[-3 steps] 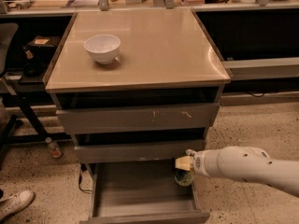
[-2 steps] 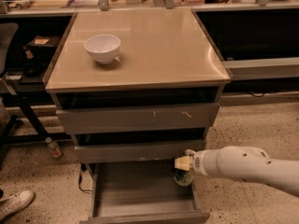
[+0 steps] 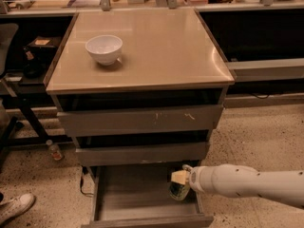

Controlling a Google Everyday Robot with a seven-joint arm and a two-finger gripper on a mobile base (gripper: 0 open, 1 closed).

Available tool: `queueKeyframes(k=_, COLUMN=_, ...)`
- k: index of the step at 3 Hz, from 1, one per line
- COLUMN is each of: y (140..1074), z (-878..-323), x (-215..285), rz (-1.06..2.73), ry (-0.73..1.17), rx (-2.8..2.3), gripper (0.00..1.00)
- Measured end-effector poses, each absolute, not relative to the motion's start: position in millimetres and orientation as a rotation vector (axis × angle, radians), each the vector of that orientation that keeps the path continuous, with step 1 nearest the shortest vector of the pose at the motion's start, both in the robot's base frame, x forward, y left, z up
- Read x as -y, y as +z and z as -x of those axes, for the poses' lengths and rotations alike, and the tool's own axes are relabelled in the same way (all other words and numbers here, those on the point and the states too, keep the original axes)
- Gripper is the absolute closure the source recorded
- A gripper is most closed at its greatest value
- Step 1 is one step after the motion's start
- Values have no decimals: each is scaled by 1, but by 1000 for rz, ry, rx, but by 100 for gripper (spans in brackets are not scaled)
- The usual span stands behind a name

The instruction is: Place green can into bottom drawer

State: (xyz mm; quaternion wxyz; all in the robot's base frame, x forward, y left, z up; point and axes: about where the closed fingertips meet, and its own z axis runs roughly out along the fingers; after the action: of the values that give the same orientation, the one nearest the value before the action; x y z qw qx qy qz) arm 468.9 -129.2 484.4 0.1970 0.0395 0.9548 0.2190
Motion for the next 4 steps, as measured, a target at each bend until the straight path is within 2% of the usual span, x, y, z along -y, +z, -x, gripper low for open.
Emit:
queueKeyframes(k=1, y=455, z=-484, x=119, rz=-212, ry=652, rx=-2595, gripper=100)
queueKeyframes(k=3, y=435, z=-482, x=113, rz=-282, ry=655, rx=-2596, gripper=100)
queueKeyframes(k=4, y=389, z=-474, x=106, rz=-392, ry=619, rx=-2609, gripper=100)
